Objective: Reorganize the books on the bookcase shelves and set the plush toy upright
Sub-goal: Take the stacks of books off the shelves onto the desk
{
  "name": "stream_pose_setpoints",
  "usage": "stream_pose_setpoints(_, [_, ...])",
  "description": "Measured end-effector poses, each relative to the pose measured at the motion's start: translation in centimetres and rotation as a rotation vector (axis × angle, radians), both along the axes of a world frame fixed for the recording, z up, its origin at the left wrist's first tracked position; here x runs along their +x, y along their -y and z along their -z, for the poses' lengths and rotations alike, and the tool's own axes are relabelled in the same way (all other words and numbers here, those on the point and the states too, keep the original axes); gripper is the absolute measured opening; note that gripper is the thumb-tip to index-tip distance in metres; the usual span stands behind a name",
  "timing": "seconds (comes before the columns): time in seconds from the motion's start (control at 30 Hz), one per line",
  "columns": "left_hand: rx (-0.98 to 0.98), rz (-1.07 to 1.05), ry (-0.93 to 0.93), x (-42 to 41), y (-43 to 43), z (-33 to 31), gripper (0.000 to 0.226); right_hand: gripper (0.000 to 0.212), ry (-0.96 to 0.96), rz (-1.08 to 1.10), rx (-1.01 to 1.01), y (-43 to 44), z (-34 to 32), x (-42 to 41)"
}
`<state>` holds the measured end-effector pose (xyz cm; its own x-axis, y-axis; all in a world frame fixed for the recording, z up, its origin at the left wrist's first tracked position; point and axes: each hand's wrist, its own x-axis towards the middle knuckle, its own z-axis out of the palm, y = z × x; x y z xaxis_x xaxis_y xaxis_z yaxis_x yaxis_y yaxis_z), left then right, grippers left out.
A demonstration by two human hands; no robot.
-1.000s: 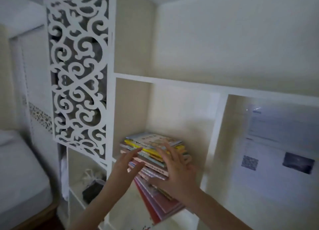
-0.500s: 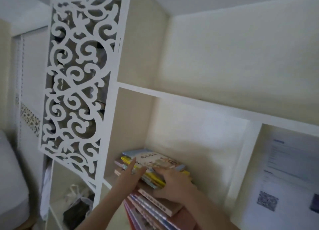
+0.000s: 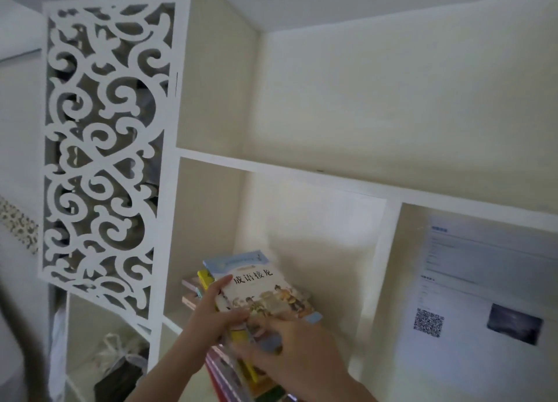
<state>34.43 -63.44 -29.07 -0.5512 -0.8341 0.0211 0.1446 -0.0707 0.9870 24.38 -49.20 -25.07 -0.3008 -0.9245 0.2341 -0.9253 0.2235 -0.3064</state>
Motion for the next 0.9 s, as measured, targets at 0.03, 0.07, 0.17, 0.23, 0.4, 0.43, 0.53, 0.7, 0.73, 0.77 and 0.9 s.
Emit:
stream_pose_setpoints(0.03, [0.036, 0.045, -0.02, 0.8, -0.2, 0.1, 0.069, 0.076, 0.017, 0.012, -0.039, 0.0, -0.2, -0.7])
stream_pose_setpoints(0.07, [0.054, 0.089, -0.026, 1.5, -0.3, 0.2, 0.069, 0.068, 0.039, 0.012, -0.06, 0.1, -0.5, -1.4])
stream_pose_setpoints(0.17, [0.067, 0.152, -0.024, 4.1, -0.3, 1.1, 0.074, 0.046, 0.311, -0.054, -0.011, 0.1, -0.2, -2.3])
stream_pose_setpoints(0.23, [0.108, 0.173, -0.045, 5.7, -0.3, 2.2, 0.076, 0.05, 0.484, -0.103, 0.041, -0.6, 0.6, -2.0])
stream_pose_setpoints(0.4, [0.265, 0.257, -0.153, 7.4, -2.2, 4.3, 0.081, 0.064, 0.565, -0.156, 0.028, -2.7, 1.0, -0.8])
stream_pose_setpoints(0.43, [0.249, 0.265, -0.156, 7.5, -2.8, 4.5, 0.081, 0.067, 0.566, -0.155, 0.028, -3.0, 1.1, -0.7])
stream_pose_setpoints(0.53, [0.173, 0.294, -0.155, 7.5, -5.1, 4.4, 0.081, 0.069, 0.634, -0.158, 0.041, -5.1, 2.3, -1.0])
stream_pose_setpoints(0.7, [-0.079, 0.286, -0.102, 7.5, -10.6, 4.3, 0.09, 0.074, 0.723, -0.179, -0.028, -10.7, 6.5, -1.6])
stream_pose_setpoints(0.73, [-0.105, 0.297, -0.097, 7.5, -12.0, 4.4, 0.09, 0.07, 0.716, -0.172, -0.053, -12.3, 6.8, -1.4])
stream_pose_setpoints(0.77, [-0.136, 0.31, -0.089, 7.6, -13.4, 4.5, 0.091, 0.065, 0.709, -0.165, -0.071, -13.9, 6.7, -1.2])
stream_pose_setpoints(0.9, [-0.286, 0.279, -0.104, 7.5, -19.4, 4.4, 0.094, 0.065, 0.634, -0.166, -0.133, -19.8, 6.2, -1.6])
